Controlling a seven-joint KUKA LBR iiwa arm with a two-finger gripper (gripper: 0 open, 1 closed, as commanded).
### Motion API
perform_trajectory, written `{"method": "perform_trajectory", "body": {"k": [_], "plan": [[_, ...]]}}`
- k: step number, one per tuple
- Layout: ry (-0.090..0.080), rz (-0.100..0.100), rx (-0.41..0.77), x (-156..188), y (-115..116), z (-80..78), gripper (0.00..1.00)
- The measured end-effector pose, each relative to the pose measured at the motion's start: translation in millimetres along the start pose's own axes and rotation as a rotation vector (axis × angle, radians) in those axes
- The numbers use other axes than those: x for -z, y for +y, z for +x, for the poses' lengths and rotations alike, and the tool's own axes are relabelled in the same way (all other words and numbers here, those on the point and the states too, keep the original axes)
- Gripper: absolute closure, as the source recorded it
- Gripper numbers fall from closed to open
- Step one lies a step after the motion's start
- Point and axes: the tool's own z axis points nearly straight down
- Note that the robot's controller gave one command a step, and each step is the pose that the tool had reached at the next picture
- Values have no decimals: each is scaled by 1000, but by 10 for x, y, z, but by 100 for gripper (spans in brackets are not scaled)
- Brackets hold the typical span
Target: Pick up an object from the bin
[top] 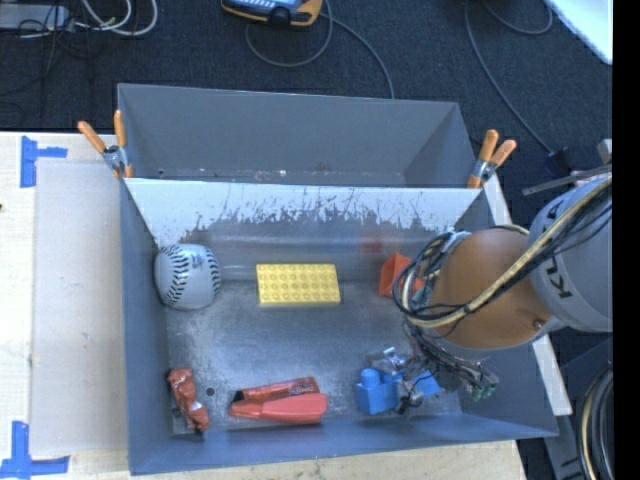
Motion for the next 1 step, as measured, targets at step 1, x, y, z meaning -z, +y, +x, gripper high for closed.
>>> {"method": "perform_trajectory", "body": {"k": [1], "plan": [[3, -2, 0, 186, 10, 12, 100]]}}
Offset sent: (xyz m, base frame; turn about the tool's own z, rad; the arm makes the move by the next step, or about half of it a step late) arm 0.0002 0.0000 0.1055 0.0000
